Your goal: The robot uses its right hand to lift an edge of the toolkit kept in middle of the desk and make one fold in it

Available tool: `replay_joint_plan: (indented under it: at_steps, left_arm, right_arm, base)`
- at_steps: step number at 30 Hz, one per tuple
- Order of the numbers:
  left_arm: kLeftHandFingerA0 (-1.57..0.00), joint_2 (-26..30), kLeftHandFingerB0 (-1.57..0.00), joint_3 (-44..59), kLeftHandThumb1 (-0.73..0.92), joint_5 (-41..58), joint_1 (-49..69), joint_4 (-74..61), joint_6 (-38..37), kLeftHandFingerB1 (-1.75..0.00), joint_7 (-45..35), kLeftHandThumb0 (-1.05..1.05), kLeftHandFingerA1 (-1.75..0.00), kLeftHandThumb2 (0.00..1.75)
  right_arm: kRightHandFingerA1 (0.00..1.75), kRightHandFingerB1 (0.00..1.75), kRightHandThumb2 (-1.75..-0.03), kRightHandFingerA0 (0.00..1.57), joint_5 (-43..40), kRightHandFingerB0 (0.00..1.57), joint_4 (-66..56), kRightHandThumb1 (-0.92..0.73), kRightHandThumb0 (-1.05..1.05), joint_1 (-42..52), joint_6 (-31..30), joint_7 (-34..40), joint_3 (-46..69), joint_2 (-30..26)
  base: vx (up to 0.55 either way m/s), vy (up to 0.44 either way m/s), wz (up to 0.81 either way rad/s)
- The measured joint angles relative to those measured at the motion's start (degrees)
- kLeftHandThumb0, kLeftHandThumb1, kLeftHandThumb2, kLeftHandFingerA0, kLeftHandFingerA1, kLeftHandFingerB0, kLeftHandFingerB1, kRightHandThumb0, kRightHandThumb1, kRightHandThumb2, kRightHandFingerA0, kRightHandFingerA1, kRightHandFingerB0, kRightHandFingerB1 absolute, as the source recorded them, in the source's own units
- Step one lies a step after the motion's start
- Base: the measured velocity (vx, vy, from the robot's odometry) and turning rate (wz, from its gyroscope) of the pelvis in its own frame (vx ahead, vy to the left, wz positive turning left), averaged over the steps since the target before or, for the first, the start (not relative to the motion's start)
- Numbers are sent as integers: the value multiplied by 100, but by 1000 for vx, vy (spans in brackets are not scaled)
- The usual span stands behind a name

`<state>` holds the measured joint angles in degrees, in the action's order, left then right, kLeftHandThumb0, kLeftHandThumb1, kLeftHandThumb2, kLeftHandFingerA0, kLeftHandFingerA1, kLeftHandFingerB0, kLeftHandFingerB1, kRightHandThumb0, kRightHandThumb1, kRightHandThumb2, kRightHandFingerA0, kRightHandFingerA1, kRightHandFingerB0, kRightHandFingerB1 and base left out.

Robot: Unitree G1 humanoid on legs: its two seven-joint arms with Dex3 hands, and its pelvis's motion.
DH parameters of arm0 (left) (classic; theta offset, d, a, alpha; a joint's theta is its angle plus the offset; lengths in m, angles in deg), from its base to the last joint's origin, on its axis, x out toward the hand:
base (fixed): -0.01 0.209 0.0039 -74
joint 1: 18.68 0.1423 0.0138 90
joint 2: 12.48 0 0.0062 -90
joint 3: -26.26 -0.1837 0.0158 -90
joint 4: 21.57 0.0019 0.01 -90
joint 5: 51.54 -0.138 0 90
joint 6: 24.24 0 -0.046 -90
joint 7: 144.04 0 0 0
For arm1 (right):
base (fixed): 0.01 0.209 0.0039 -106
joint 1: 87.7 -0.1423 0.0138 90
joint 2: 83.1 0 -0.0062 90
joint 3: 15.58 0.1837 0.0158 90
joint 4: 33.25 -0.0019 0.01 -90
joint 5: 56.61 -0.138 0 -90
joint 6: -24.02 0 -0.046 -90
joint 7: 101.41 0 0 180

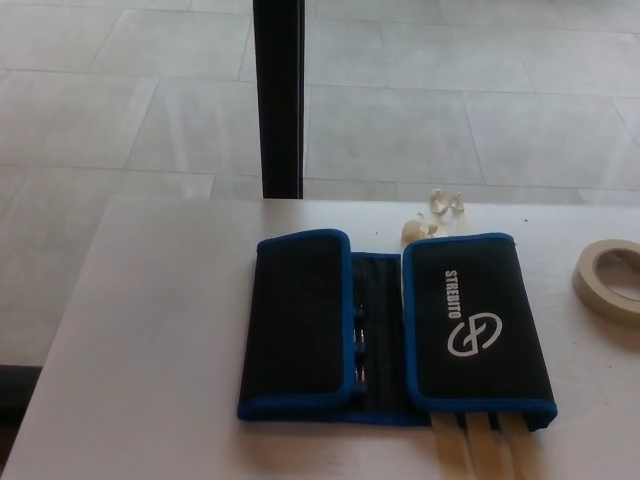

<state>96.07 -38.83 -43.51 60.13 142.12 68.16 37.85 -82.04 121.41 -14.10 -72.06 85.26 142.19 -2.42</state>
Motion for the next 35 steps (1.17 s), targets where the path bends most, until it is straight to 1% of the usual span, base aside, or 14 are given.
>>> replay_joint_plan:
  at_steps: [2, 5, 8, 11, 13, 14, 17, 20, 23, 24, 27, 30, 31, 35]
  left_arm:
    - [-70, 2, -40, 2, 74, 1, -10, 0, 1, -52, 0, -58, -75, 62]
    - [-72, 4, -40, 11, 74, 3, 2, 1, 2, -52, 0, -59, -74, 62]
    - [-68, 14, -52, -10, 72, -2, 2, 2, 3, -61, 1, -59, -72, 61]
    - [-68, 14, -47, 27, 75, 12, 14, -1, 3, -55, 3, -59, -71, 61]
    - [-68, 15, -50, 45, 73, 18, 33, 0, 3, -54, 3, -59, -69, 62]
    - [-68, 15, -48, 45, 74, 18, 34, 0, 3, -55, 3, -59, -70, 61]
    - [-68, 15, -49, 44, 74, 17, 46, -1, 3, -55, 2, -59, -68, 62]
    - [-68, 16, -50, 33, 74, 15, 70, 3, 9, -55, 3, -59, -69, 61]
    - [-65, 15, -53, 22, 72, 14, 27, -2, 15, -60, 5, -59, -71, 62]
    - [-66, 14, -52, 24, 73, 17, 19, -7, 15, -58, 6, -59, -69, 62]
    - [-69, 15, -47, 41, 75, 19, 8, -11, 17, -56, 10, -59, -71, 61]
    - [-71, 18, -48, 8, 74, 13, -39, -13, 25, -53, 10, -58, -69, 61]
    - [-71, 21, -45, -3, 74, 11, -56, -13, 27, -51, 10, -59, -69, 61]
    - [-71, 25, -39, -59, 74, 3, -103, -5, 34, -52, 15, -59, -72, 62]
  right_arm:
    - [107, 100, -64, 84, -85, 66, 34, -66, -56, 20, 5, 26, -99, 5]
    - [112, 96, -62, 85, -185, 62, 34, -67, -56, 52, 6, 50, -262, 13]
    - [105, 99, -63, 69, -278, 61, 35, -69, -56, 79, 6, 51, -392, 17]
    - [105, 81, -63, 68, -355, 44, 35, -71, -55, 84, 4, 19, -518, 17]
    - [100, 91, -63, 61, -439, 49, 12, -69, -53, 87, -6, 9, -548, 22]
    - [105, 97, -63, 72, -461, 57, -18, -67, -56, 92, -7, 15, -555, 29]
    - [109, 90, -64, 71, -548, 48, -88, -69, -56, 121, -6, 41, -613, 35]
    - [118, 98, -61, 83, -618, 58, -78, -68, -57, 178, -5, 51, -715, 34]
    - [118, 108, -62, 78, -666, 65, -18, -69, -57, 177, 6, 113, -806, 32]
    - [120, 96, -64, 79, -676, 51, 2, -70, -56, 168, 9, 126, -840, 32]
    - [116, 88, -65, 86, -727, 50, 28, -67, -54, 129, 8, 125, -901, 32]
    - [112, 95, -66, 67, -816, 43, 25, -65, -53, 113, 8, 127, -899, 33]
    - [114, 106, -63, 72, -843, 62, 17, -67, -55, 114, 8, 127, -902, 33]
    - [117, 104, -62, 80, -930, 63, -36, -69, -55, 191, 6, 124, -906, 34]
  base:
    - [0, 0, 0]
    - [0, 0, 0]
    - [0, 0, 0]
    - [0, 0, 0]
    - [0, 0, 0]
    - [0, 0, 0]
    - [0, 0, 0]
    - [0, 0, 0]
    - [0, 0, 0]
    - [0, 0, 0]
    - [0, 0, 0]
    - [0, 0, 0]
    - [0, 0, 0]
    - [0, 0, 0]
